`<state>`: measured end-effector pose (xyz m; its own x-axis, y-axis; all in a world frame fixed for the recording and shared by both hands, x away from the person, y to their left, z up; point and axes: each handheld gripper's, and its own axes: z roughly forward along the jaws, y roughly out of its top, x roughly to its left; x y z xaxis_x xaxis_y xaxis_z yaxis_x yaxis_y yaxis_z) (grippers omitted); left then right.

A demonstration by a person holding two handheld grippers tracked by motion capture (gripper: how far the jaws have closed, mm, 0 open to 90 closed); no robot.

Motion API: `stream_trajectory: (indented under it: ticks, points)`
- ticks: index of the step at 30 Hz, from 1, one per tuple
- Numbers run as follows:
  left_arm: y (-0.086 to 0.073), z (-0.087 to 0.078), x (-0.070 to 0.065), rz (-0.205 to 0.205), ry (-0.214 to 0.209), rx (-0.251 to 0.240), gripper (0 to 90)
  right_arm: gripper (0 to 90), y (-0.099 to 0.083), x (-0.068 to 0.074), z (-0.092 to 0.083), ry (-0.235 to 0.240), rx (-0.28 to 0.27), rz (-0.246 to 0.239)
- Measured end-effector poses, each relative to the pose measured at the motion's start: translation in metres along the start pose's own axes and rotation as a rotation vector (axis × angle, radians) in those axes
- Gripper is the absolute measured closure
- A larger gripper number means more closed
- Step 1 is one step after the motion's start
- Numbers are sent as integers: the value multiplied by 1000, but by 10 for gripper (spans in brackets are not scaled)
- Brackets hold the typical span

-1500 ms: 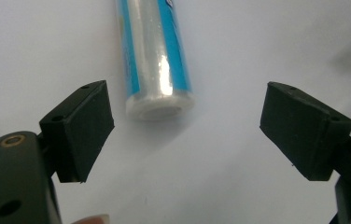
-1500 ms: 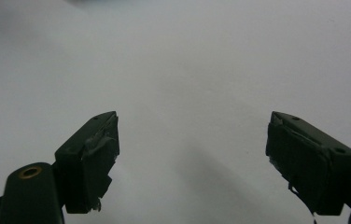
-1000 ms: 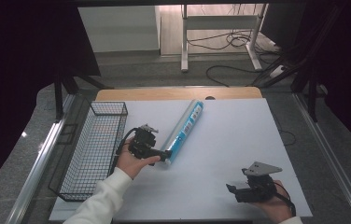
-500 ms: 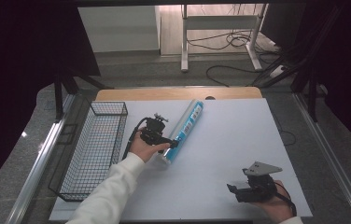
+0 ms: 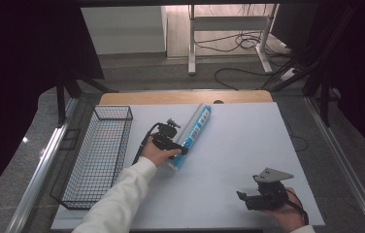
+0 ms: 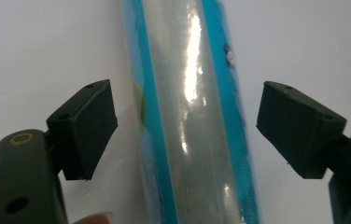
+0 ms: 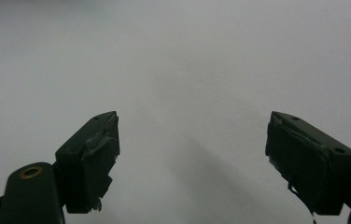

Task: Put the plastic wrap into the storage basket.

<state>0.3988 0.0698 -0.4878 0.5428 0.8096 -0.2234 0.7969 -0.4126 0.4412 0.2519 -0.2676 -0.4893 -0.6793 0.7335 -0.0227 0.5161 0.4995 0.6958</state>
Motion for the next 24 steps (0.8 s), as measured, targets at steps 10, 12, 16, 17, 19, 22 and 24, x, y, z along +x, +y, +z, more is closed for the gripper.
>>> stream_trajectory:
  ticks: [10,12,16,17,19,22,24]
  points:
    - [-1,13,-4,-10,-14,80,279,181,0,-1,0,-10,1,3]
    - [-1,14,-4,-22,-18,84,285,184,0,-1,-1,-18,-3,2]
    - [-4,12,-2,-68,-32,79,299,186,0,-2,-2,-28,-15,18]
    - [-4,12,-2,-68,-32,79,302,186,0,-2,-2,-28,-15,18]
    - [-8,10,1,-89,-52,75,308,186,-1,-2,-2,-28,-11,19]
    - [-21,3,2,-89,-55,76,314,186,-2,-2,-3,-29,-12,15]
    - [-24,1,1,-81,-52,80,314,186,-2,-2,-3,-29,-11,16]
